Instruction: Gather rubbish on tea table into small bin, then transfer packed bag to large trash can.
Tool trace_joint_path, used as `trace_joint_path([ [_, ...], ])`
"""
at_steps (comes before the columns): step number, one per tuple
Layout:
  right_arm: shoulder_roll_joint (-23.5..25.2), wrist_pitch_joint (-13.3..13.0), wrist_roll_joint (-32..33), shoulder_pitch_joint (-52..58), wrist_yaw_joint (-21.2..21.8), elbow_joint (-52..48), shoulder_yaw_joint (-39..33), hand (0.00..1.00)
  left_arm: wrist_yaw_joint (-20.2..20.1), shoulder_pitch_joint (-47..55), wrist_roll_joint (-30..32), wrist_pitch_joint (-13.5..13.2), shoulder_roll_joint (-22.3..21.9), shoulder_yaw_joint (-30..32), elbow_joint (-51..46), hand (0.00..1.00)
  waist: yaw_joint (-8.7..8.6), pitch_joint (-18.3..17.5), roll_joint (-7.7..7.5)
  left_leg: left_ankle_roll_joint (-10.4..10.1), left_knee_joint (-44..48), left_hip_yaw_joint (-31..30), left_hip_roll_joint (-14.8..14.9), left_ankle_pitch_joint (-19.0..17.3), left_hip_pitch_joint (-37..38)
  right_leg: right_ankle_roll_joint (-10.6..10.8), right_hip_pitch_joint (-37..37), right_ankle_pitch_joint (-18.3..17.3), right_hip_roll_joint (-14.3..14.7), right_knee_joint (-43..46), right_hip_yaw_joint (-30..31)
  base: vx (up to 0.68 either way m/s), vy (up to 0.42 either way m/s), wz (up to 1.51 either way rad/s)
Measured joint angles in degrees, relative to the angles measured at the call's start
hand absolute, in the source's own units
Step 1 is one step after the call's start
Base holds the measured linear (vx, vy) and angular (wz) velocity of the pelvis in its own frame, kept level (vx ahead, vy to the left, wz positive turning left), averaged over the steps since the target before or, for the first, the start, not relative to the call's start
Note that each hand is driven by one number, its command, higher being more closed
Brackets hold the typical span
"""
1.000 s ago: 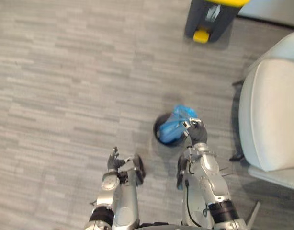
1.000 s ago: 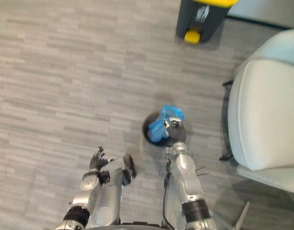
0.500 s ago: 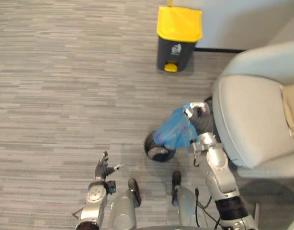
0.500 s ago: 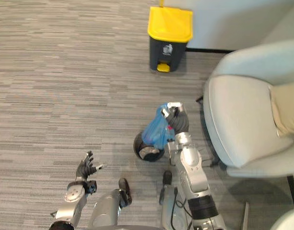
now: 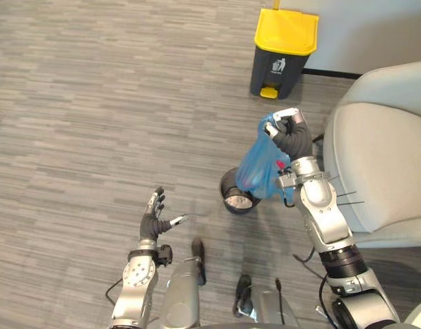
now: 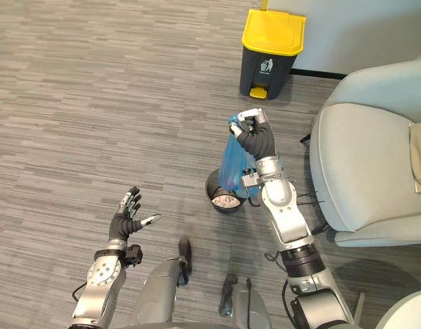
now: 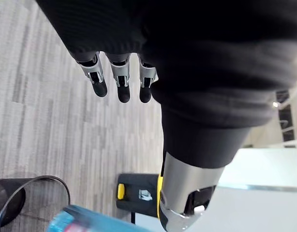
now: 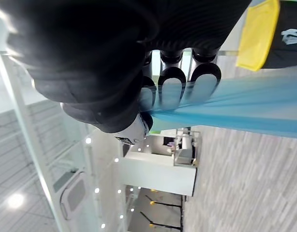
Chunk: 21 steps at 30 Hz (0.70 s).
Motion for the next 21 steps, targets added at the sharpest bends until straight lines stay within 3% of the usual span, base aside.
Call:
trace_joint_path([
  [2,-2.07,0.01,0.01,-0.14,0.94,-0.04,-0.01,1.0,-0.36,-2.2,0.06,-0.03,1.71,-1.94,0.04,0.0,-1.22,-1.15,0.15,-1.94,-6.09,-0.74,0.6,-3.31,6.75,0.37,0.1,2.89,0.43,-3.73,-1.15,-0.19,0.054,0.28],
  [3,-2.45,0.01,0.02,-0.23,1.09,-0.08,-0.06,1.0,-0.39,-3.14,0.22,-0.03,2.31,-2.9,0.12,0.0,-1.82,-1.61,0.46,-2.22,-10.36,-0.74,0.63,-3.27,8.85,0.73,0.11,3.95,0.61,-5.08,-1.94,-0.13,0.086,0.56],
  [4,-3.54,0.0,0.04,-0.72,1.63,-0.13,-0.34,1.0,-0.44,-5.4,1.21,-0.03,3.26,-4.78,0.29,0.0,-3.16,-2.41,1.42,-3.97,-19.12,-1.41,0.59,-2.27,12.25,1.34,-0.02,5.74,1.24,-7.13,-3.27,-0.12,0.12,0.52],
  [5,-3.72,0.17,0.1,-0.82,2.08,-0.1,-0.69,1.0,-0.47,-8.64,2.45,-0.01,4.65,-6.9,1.17,0.0,-2.86,-2.84,0.57,-5.32,-24.14,-1.41,-0.2,0.72,13.74,2.07,-0.66,7.36,0.78,-8.34,-3.43,-0.15,0.142,0.32],
  [7,-2.63,0.28,0.15,-1.48,3.42,-0.27,0.62,1.0,-0.52,-10.83,4.17,-0.02,5.88,-8.71,1.54,0.0,-2.69,-3.85,-0.22,-4.21,-27.16,-0.68,-1.51,2.56,14.84,2.78,-0.2,9.7,0.15,-10.82,-2.93,-0.12,0.133,-0.04],
  [11,-0.8,0.25,2.4,-3.92,4.96,-3.8,5.37,1.0,-1.28,-13.27,6.78,-0.58,7.28,-10.91,4.71,0.0,-2.79,-6.61,-0.3,-2.35,-30.63,1.2,-3.87,4.46,16.86,4.45,1.25,13.57,-0.58,-15.4,-1.06,-0.08,0.145,-0.17],
  [15,1.37,0.18,4.52,-8.26,6.88,-5.1,10.81,1.0,-1.79,-17.48,9.18,-0.34,7.54,-14.88,10.51,0.0,-2.81,-7.4,-0.67,-1.91,-31.59,2.63,-4.9,5.12,18.29,4.82,2.77,16.14,-0.95,-18.24,0.45,-0.07,0.104,-0.2],
  [20,5.32,0.41,6.57,-13.16,8.39,-5.0,20.21,1.0,-2.04,-21.49,13.89,0.53,6.79,-19.84,17.54,0.0,-2.81,-8.64,-2.31,-1.75,-31.47,4.01,-5.03,5.23,18.69,4.6,3.11,18.44,-0.72,-20.25,2.41,-0.07,0.038,-0.19],
  [21,6.07,0.64,7.04,-13.61,8.4,-4.66,21.66,1.0,-1.75,-21.67,15.1,0.57,6.42,-19.82,17.9,1.0,-2.72,-8.77,-2.51,-1.76,-31.46,4.34,-4.96,5.25,18.89,4.46,3.17,18.76,-0.56,-20.43,2.82,-0.05,0.013,-0.19],
])
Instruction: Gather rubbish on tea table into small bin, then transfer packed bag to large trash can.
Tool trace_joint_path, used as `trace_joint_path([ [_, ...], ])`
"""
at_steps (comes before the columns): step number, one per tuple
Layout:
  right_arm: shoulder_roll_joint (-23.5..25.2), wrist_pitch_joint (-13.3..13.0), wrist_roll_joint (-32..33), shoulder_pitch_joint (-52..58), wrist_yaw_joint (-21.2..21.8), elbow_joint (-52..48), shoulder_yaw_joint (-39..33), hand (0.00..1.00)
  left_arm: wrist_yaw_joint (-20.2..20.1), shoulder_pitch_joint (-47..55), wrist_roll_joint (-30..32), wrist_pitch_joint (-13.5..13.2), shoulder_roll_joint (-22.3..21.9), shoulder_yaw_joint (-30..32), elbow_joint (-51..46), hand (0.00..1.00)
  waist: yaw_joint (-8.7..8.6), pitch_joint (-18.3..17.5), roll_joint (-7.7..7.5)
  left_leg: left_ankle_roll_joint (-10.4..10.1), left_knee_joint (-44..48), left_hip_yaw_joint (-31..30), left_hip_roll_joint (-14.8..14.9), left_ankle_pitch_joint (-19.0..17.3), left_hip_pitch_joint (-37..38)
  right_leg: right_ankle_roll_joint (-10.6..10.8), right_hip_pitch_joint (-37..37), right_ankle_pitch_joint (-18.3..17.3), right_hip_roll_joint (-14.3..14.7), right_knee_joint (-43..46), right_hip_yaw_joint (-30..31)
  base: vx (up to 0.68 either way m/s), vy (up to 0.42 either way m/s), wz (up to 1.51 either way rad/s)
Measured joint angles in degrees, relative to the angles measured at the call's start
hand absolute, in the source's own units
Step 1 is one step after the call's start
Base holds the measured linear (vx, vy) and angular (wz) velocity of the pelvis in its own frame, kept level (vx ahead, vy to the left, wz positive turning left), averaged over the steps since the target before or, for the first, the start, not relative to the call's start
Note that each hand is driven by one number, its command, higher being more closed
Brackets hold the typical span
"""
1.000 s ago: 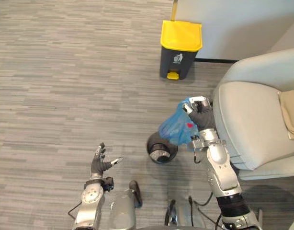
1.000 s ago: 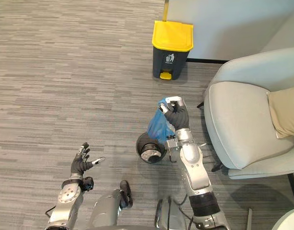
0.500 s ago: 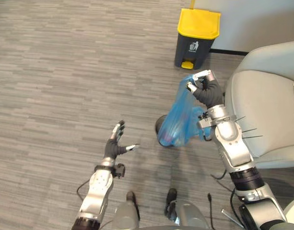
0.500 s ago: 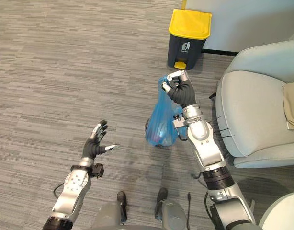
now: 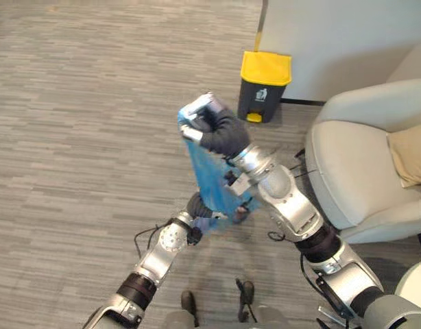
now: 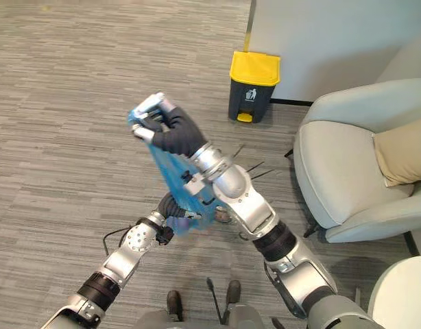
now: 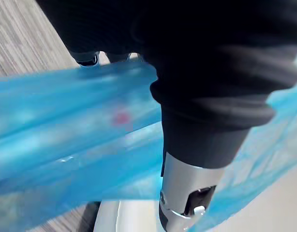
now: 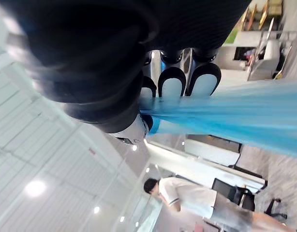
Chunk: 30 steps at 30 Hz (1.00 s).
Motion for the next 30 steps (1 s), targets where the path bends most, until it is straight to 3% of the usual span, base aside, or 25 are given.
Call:
trace_joint_path([
  [8,6.15,0.83,3.84,-0.6,-0.37,2.94,9.31,1.0,6.42,-2.07,7.07,2.47,-1.88,0.17,2.29,1.0,0.41,-0.25,-0.39,-0.66,-0.07,0.52,0.75,0.04,1.25,-0.46,1.69,0.86,0.75,-1.79,0.47,-0.01,0.0,-0.05],
  [13,6.42,0.79,4.25,-0.6,-0.63,2.98,11.09,1.0,9.25,-1.96,5.59,2.46,-4.21,0.52,2.04,1.0,1.42,-0.7,-1.1,-0.86,-0.13,0.52,1.3,0.44,1.05,-1.12,1.85,1.46,1.47,-2.76,0.48,0.0,-0.002,-0.01],
  [14,6.74,0.74,4.24,-0.59,-1.08,3.01,11.58,0.0,9.93,-1.86,4.44,2.46,-4.87,0.61,1.86,1.0,1.5,-0.72,-1.13,-0.85,-0.29,0.59,1.32,0.53,1.14,-1.13,1.87,1.46,1.58,-2.78,0.45,0.04,-0.003,-0.03],
  [19,8.32,-0.07,3.61,1.37,-1.35,2.76,10.97,0.0,10.45,1.48,0.44,2.42,-7.61,3.03,-2.83,1.0,1.22,-0.75,-1.1,-0.99,-3.06,1.59,1.1,1.59,3.0,-1.11,2.04,1.45,2.13,-2.83,0.99,0.04,0.012,-0.08],
  [22,7.05,-0.14,-0.28,7.91,-1.28,2.04,6.64,0.0,10.35,5.58,-3.7,2.43,-9.37,6.23,-4.68,1.0,0.8,-0.99,-1.14,-0.97,-3.23,1.94,0.84,1.53,3.7,-1.03,2.96,1.44,2.23,-3.66,1.33,0.05,0.022,-0.05],
  [25,2.52,-0.17,-6.4,18.01,-1.28,-1.54,-0.18,0.0,10.1,10.39,-7.46,2.45,-9.74,11.42,-7.2,1.0,-0.06,-1.19,-1.12,-0.78,-3.24,2.24,0.64,1.29,3.72,-0.75,2.95,1.39,2.29,-3.86,1.75,0.03,0.017,-0.04],
  [27,-2.65,-0.56,-11.71,28.36,-1.31,-5.07,-8.96,0.0,9.88,14.47,-8.59,2.45,-9.1,15.55,-9.6,1.0,-0.12,-1.28,-1.02,-0.8,-3.24,2.37,0.62,1.13,3.72,-0.7,2.98,1.41,2.33,-4.15,1.9,0.04,0.015,-0.04],
  [30,-6.35,-0.77,-17.07,38.82,-1.48,-5.3,-20.77,0.0,8.45,18.3,-8.59,2.44,-8.75,20.94,-9.75,1.0,-0.2,-1.75,-0.43,-0.99,-3.24,2.43,0.71,0.94,3.69,-0.62,3.2,1.47,2.51,-4.85,2.01,0.01,0.001,-0.01],
])
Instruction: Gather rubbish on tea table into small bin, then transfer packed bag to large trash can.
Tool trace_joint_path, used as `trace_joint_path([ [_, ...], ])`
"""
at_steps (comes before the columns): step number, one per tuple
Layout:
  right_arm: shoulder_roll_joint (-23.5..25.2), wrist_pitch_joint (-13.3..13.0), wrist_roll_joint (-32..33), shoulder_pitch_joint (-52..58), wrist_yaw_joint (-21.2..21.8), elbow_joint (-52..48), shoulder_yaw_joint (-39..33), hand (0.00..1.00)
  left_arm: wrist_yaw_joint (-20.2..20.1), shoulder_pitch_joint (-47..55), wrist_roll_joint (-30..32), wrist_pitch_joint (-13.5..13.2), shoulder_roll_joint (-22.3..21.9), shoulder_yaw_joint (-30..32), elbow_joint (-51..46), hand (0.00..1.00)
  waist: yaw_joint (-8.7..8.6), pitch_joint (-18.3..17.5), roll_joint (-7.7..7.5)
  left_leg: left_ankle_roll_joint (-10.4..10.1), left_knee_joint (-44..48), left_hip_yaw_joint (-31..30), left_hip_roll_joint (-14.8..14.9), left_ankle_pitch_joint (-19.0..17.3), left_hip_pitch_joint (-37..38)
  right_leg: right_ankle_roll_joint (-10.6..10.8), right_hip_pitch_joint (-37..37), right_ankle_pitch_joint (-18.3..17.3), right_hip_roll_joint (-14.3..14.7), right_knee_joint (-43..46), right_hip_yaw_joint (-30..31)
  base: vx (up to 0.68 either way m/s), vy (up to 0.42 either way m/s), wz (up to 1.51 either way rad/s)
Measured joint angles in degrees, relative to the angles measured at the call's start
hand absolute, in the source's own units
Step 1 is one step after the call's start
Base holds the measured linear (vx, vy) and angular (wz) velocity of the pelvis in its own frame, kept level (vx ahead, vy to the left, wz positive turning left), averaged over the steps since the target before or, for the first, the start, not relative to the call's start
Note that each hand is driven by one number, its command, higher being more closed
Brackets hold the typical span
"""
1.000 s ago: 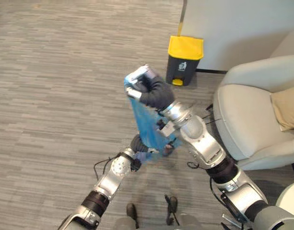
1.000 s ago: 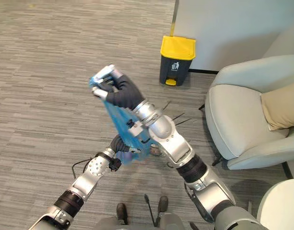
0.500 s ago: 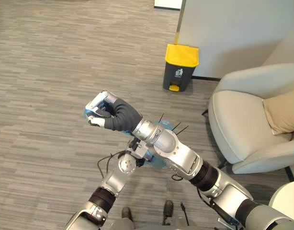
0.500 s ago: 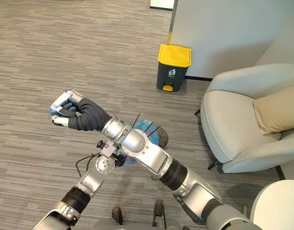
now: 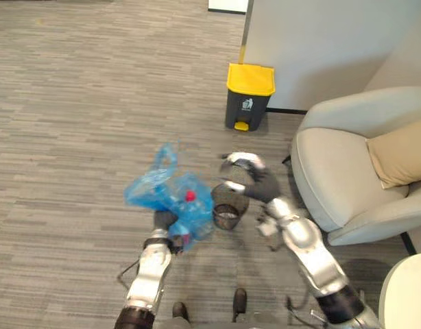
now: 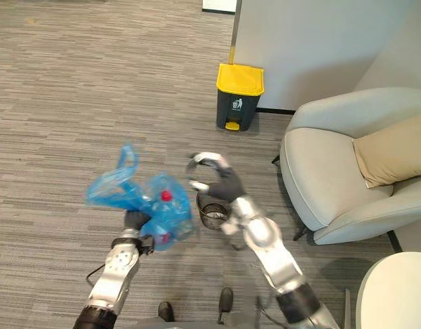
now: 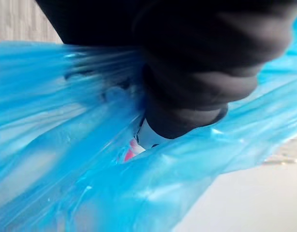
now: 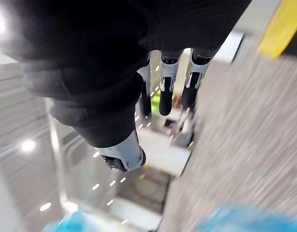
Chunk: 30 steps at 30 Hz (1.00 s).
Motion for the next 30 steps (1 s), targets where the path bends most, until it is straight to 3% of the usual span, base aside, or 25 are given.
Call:
trace_joint_path([
  [4,-2.67,-0.36,-4.79,8.72,-0.05,5.09,-10.59,0.0,-2.39,5.29,-1.07,-0.02,0.51,4.16,0.27,1.0,-1.21,-0.93,1.12,-0.37,0.0,-0.02,0.1,-0.59,-0.02,0.28,0.61,0.21,0.05,-1.41,0.03,0.01,-0.001,0.01],
  [8,-2.87,1.19,-6.83,14.26,0.19,24.44,-17.36,0.0,-5.44,7.89,-1.01,-0.02,2.51,7.62,7.12,1.0,-1.65,-1.78,2.54,-0.32,0.07,-0.67,0.12,-0.87,-0.42,0.65,0.57,-0.21,-0.22,-1.41,-0.74,0.02,-0.001,0.06],
  [11,-2.5,2.51,-9.51,15.49,0.18,33.66,-20.04,0.0,-7.07,9.32,-0.95,0.03,3.0,11.12,12.68,1.0,-2.94,-1.91,3.21,-0.31,0.27,-2.32,0.12,-1.11,-1.34,0.45,0.49,-0.74,-0.61,-1.41,-2.16,0.02,-0.004,0.25],
  [19,0.64,2.7,-12.51,15.87,-0.2,41.85,-21.71,0.0,-8.31,12.02,-0.45,1.08,3.0,14.16,19.08,1.0,-2.65,-0.87,4.08,-0.16,6.9,-7.6,-0.05,-3.88,-8.28,1.07,-0.26,-2.52,-2.1,0.23,-8.22,0.01,0.011,0.41],
  [20,1.42,2.7,-12.47,15.87,-0.58,42.32,-21.6,0.0,-8.3,11.71,-0.39,1.08,3.0,14.14,19.07,1.0,-2.62,-0.02,4.43,0.27,10.01,-8.5,0.11,-5.0,-10.92,1.29,-1.05,-4.2,-2.81,2.63,-10.91,0.02,0.052,0.99],
  [22,2.01,2.73,-12.45,15.92,-1.59,42.69,-21.46,0.0,-8.28,11.23,-0.39,1.12,2.99,14.01,19.07,1.0,-2.54,0.21,4.58,1.57,12.09,-4.5,1.47,-6.47,-12.89,1.61,-1.56,-5.41,-3.88,4.1,-14.36,0.05,0.043,0.99],
  [24,2.59,3.14,-12.46,15.1,-2.7,44.12,-21.42,0.0,-8.2,10.75,-0.43,1.16,2.88,13.87,19.07,1.0,-2.55,0.69,4.72,1.66,13.42,3.24,4.11,-6.47,-13.44,2.99,-1.57,-7.34,-5.63,6.77,-18.01,0.17,0.076,1.02],
  [25,2.64,3.32,-12.47,14.75,-2.77,44.2,-21.37,0.0,-8.18,10.67,-0.43,1.16,2.88,13.87,19.06,1.0,-2.34,1.06,4.78,1.35,13.98,3.03,4.14,-6.22,-13.44,3.16,-1.55,-7.79,-5.92,7.97,-18.58,0.16,0.076,0.72],
  [26,3.11,3.53,-12.47,14.07,-2.97,44.31,-21.25,0.0,-8.13,10.59,-0.44,1.16,2.97,13.89,19.04,1.0,-1.25,1.78,4.38,1.64,15.88,2.69,3.97,-6.76,-13.52,3.86,-2.0,-10.13,-7.3,11.77,-18.77,0.14,0.09,0.32],
  [27,3.87,3.54,-12.48,13.29,-3.71,44.33,-20.67,0.0,-8.03,10.8,-0.44,1.16,3.01,13.87,18.95,1.0,-0.17,2.39,3.37,2.09,19.02,2.67,3.61,-9.62,-13.65,4.69,-3.2,-13.38,-9.97,17.76,-18.34,0.1,0.072,0.18],
  [30,4.83,3.87,-12.51,12.3,-3.75,44.22,-18.45,0.0,-7.94,12.03,-0.45,1.37,3.05,13.56,18.81,1.0,0.42,3.67,1.74,2.42,24.55,2.13,2.37,-14.81,-13.78,4.93,-6.06,-17.45,-14.72,30.14,-15.42,0.12,0.106,0.08],
])
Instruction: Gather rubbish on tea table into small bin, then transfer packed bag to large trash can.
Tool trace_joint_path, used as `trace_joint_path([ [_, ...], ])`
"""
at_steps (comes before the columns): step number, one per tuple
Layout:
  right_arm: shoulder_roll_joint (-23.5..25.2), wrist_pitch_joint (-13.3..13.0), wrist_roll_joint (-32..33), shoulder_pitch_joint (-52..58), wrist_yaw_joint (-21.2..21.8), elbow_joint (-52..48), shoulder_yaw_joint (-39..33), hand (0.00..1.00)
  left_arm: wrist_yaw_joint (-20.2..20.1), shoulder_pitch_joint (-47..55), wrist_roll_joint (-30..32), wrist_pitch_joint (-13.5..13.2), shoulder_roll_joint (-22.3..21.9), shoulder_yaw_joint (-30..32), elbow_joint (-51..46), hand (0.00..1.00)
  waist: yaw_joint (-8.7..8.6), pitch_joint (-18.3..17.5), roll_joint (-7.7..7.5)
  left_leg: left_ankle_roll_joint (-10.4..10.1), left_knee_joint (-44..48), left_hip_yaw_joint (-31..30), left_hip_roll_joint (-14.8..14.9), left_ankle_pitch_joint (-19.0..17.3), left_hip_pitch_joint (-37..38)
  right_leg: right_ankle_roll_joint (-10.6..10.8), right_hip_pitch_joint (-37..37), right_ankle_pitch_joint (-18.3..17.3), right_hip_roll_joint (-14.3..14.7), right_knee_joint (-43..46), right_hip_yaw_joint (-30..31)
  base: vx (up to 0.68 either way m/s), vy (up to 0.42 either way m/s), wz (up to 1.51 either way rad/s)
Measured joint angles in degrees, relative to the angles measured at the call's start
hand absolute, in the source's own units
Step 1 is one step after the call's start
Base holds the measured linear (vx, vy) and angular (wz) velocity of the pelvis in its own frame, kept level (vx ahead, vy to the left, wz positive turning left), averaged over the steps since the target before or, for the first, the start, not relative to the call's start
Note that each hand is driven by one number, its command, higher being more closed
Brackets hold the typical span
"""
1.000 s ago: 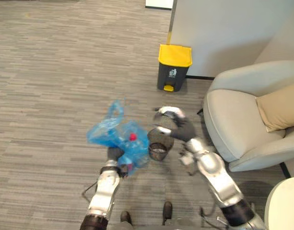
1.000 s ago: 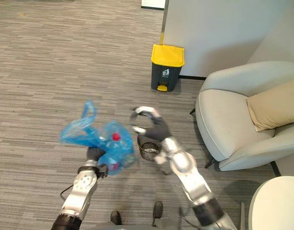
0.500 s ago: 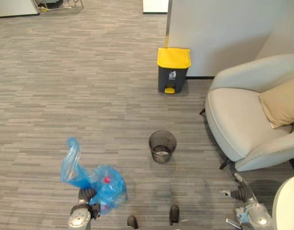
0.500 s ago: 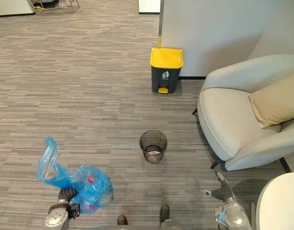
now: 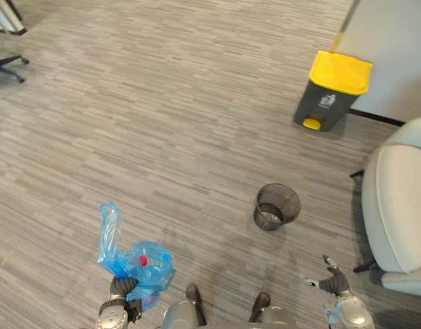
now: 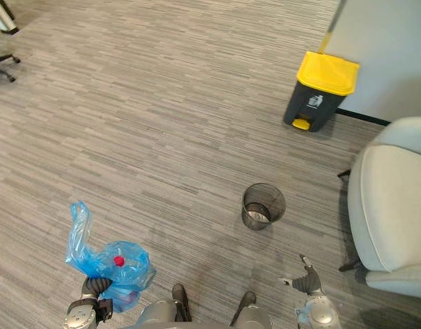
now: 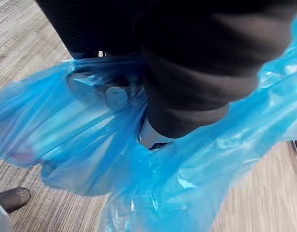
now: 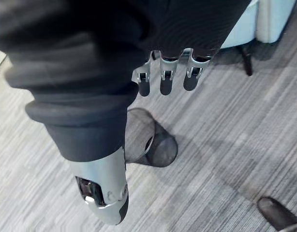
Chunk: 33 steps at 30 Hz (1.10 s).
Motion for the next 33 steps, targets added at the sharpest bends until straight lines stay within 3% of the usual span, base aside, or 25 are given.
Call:
trace_joint_path([
  [2,1.32,0.44,-0.03,0.0,-0.04,-0.3,2.47,0.0,0.45,1.16,-0.07,0.79,0.22,-1.21,-3.18,1.0,-0.41,1.97,-0.28,0.88,3.72,-1.17,-0.22,-4.12,2.3,-5.35,-8.32,2.88,-1.98,19.3,9.5,0.19,0.104,0.13],
  [3,2.12,0.68,-0.03,0.16,-0.01,-0.26,2.68,0.0,0.77,1.17,-0.08,0.79,0.73,-1.47,-3.98,1.0,-0.35,2.67,0.11,1.03,4.27,-1.5,-0.24,-4.97,2.91,-4.48,-10.21,1.81,-1.4,23.02,11.81,0.27,0.056,0.22],
  [4,3.25,0.87,-0.02,0.28,0.02,-0.23,3.51,0.0,1.12,0.93,-0.11,0.78,1.74,-1.54,-4.87,1.0,-0.6,2.79,-0.81,1.04,4.67,-2.27,-0.24,-6.23,3.77,-2.88,-12.72,-0.93,0.29,25.87,13.0,0.29,0.007,0.27],
  [6,3.61,0.89,0.0,0.19,-0.01,-0.24,3.78,0.0,1.44,0.05,-0.4,0.77,2.77,-1.99,-4.85,1.0,-1.29,3.11,-1.58,0.77,4.62,-3.04,-0.44,-7.77,4.85,-2.67,-15.55,-2.92,2.34,22.12,11.59,0.32,-0.021,0.27],
  [7,3.36,0.89,0.0,-0.21,-0.08,-0.09,3.36,0.0,1.52,-0.85,-0.47,0.77,2.89,-2.17,-4.57,1.0,-1.92,3.2,-1.49,0.42,4.38,-3.68,-0.59,-8.71,5.14,-2.3,-17.41,-2.88,3.41,15.77,9.08,0.37,-0.04,0.24],
  [8,3.12,1.07,-0.02,-0.72,-0.14,0.22,3.23,0.0,1.52,-1.76,-0.48,0.77,2.86,-2.2,-4.08,1.0,-2.26,3.35,-1.36,0.19,3.35,-3.92,-0.82,-9.06,5.98,-1.61,-18.66,-2.07,4.04,9.58,6.98,0.5,-0.057,0.29],
  [10,2.75,1.14,-0.49,-1.49,-0.14,1.59,3.24,0.0,1.53,-3.33,-0.47,0.76,2.82,-1.99,-2.39,1.0,-3.06,3.4,-1.31,-1.68,0.27,-4.14,-1.57,-8.95,9.36,-2.54,-18.9,2.1,5.05,-1.74,3.09,0.57,-0.094,0.35],
  [11,2.29,1.3,-0.57,-1.39,-0.13,2.14,3.32,0.0,1.58,-3.86,-0.43,0.75,2.7,-2.2,-1.43,1.0,-3.8,3.29,-0.69,-4.03,-1.17,-5.02,-1.38,-10.33,12.67,-7.1,-19.11,6.5,5.69,-1.38,3.01,0.63,-0.138,0.49],
  [12,2.09,1.31,-0.58,-0.81,-0.12,2.15,3.33,0.0,1.58,-4.01,-0.37,0.75,2.41,-2.26,-1.12,1.0,-4.09,2.84,-0.33,-4.86,-1.23,-5.72,-0.79,-10.78,13.92,-9.47,-18.77,8.42,5.95,0.36,3.02,0.66,-0.151,0.53],
  [13,1.78,1.39,-0.6,-0.94,-0.11,2.35,3.31,0.0,1.61,-4.59,-0.36,0.76,1.66,-2.22,-0.85,1.0,-4.4,2.77,0.72,-7.22,1.43,-6.01,0.97,-10.55,14.02,-10.34,-18.38,7.1,6.84,3.19,2.29,0.7,-0.173,0.16],
  [14,1.75,1.34,-1.01,-1.9,-0.1,2.01,3.4,0.0,1.6,-5.31,-0.36,0.77,0.65,-2.17,-0.88,1.0,-3.53,3.51,2.32,-9.99,12.31,-5.53,5.02,-6.95,10.97,-12.19,-16.1,3.41,8.12,5.14,1.05,0.7,-0.191,-0.04],
  [16,1.03,1.36,-1.98,-1.98,-0.1,1.1,3.53,0.0,1.45,-4.84,-0.36,0.78,-1.33,-2.05,-0.97,1.0,-3.38,3.9,2.89,-3.91,26.79,-5.49,8.16,4.3,6.53,-13.15,-11.3,0.5,10.73,4.78,1.46,0.69,-0.253,-0.44],
  [17,0.89,1.24,-2.16,-2.17,-0.37,0.0,3.84,0.0,1.17,-3.63,-0.36,0.75,-2.2,-2.17,-1.51,1.0,-2.41,4.28,2.34,-3.25,36.56,-6.51,10.19,6.49,3.7,-13.08,-6.2,-0.65,12.96,0.8,3.62,0.8,-0.199,-1.17],
  [18,0.96,1.06,-2.15,-2.41,-1.19,-1.85,3.49,0.0,0.91,-3.61,-0.36,0.75,-2.55,-2.18,-2.34,1.0,-1.15,4.34,2.59,-2.98,44.3,-7.44,10.43,1.27,-1.1,-13.17,-1.38,-0.78,14.91,-3.09,6.66,0.67,-0.082,-1.23],
  [20,1.2,0.91,-2.17,-2.42,-1.32,-3.12,3.42,0.0,0.85,-3.9,-0.35,0.71,-2.36,-2.16,-3.91,1.0,0.0,5.38,0.72,-0.12,44.42,-6.96,8.83,-1.83,-6.35,-13.15,4.03,-0.83,15.73,-7.81,10.6,0.63,-0.015,-1.1],
  [21,1.32,0.94,-2.17,-2.33,-1.32,-3.55,3.26,0.0,0.76,-3.85,-0.08,0.68,-2.33,-2.13,-5.34,1.0,0.89,5.67,0.19,1.59,40.88,-7.3,7.36,-2.88,-10.17,-12.63,7.09,-1.29,15.91,-10.03,13.36,0.56,0.055,-1.17],
  [23,1.38,0.99,-2.17,-2.03,-1.64,-4.11,2.9,0.0,0.73,-4.16,0.19,0.58,-2.41,-2.17,-6.66,1.0,1.77,5.88,-0.1,1.42,32.04,-9.37,4.95,-3.21,-14.87,-10.54,10.04,-3.3,15.89,-11.16,17.38,0.58,0.172,-1.3],
  [25,1.28,1.07,-2.23,-1.57,-2.07,-4.3,1.79,0.0,0.77,-4.15,0.59,0.48,-2.73,-2.32,-6.79,1.0,3.05,5.24,0.8,-2.12,14.39,-15.53,2.44,-0.49,-15.54,-7.04,10.49,-7.58,15.92,-8.24,22.57,0.51,0.311,-1.53],
  [26,0.6,1.29,-2.33,-0.91,-2.44,-4.99,1.54,0.0,0.86,-3.12,0.68,0.21,-3.56,-2.51,-7.0,1.0,3.63,4.64,2.43,-4.53,8.87,-18.84,2.99,6.18,-14.26,-4.59,10.69,-11.35,17.2,-5.13,26.01,0.41,0.343,-1.24],
  [28,3.17,1.83,-2.63,0.77,-2.45,-5.77,1.63,0.0,0.88,-3.57,0.68,0.5,-2.29,-2.65,-6.79,1.0,3.12,3.04,-1.54,-3.15,14.03,-14.11,1.4,-1.6,-13.14,-3.52,9.16,-13.61,13.14,0.42,28.84,0.51,0.345,-1.14],
  [29,3.29,1.75,-2.71,1.6,-2.35,-7.24,1.98,0.0,0.88,-3.42,0.67,0.5,-2.28,-2.69,-7.46,1.0,3.18,2.62,-2.65,-2.61,15.78,-10.94,1.91,-4.74,-11.01,-2.25,7.78,-13.02,12.04,5.1,29.94,0.59,0.332,-1.16],
  [30,3.35,1.57,-2.74,1.57,-2.35,-7.7,2.1,0.0,0.94,-3.17,0.67,0.5,-2.26,-2.72,-7.63,1.0,3.19,2.72,-2.68,-1.86,16.36,-9.07,2.28,-6.23,-9.23,-0.69,6.49,-12.16,11.37,8.65,30.0,0.47,0.272,-1.53],
  [31,3.69,1.21,-2.77,1.12,-2.35,-8.34,2.17,0.0,0.93,-2.69,0.66,0.52,-1.95,-3.33,-7.73,1.0,3.21,3.09,-2.29,-0.71,16.51,-4.96,3.16,-8.71,-5.18,4.67,2.44,-10.51,9.79,18.32,29.11,0.52,0.295,-1.52],
  [32,3.98,1.14,-2.79,0.7,-2.32,-8.33,2.18,0.0,0.98,-2.69,0.65,0.62,-0.68,-4.45,-7.8,1.0,2.83,2.64,-2.96,-0.32,15.85,-2.51,3.84,-10.08,-1.79,5.29,-1.08,-10.49,8.95,24.92,26.68,0.34,0.18,-1.39],
  [33,4.28,1.13,-2.79,0.29,-2.33,-8.33,2.21,0.0,0.98,-3.0,0.64,0.69,0.31,-5.2,-8.04,1.0,2.52,2.97,-2.22,-0.36,14.66,-0.8,4.1,-10.57,0.14,3.89,-3.53,-10.7,8.14,27.48,23.4,0.5,0.171,-1.02],
])
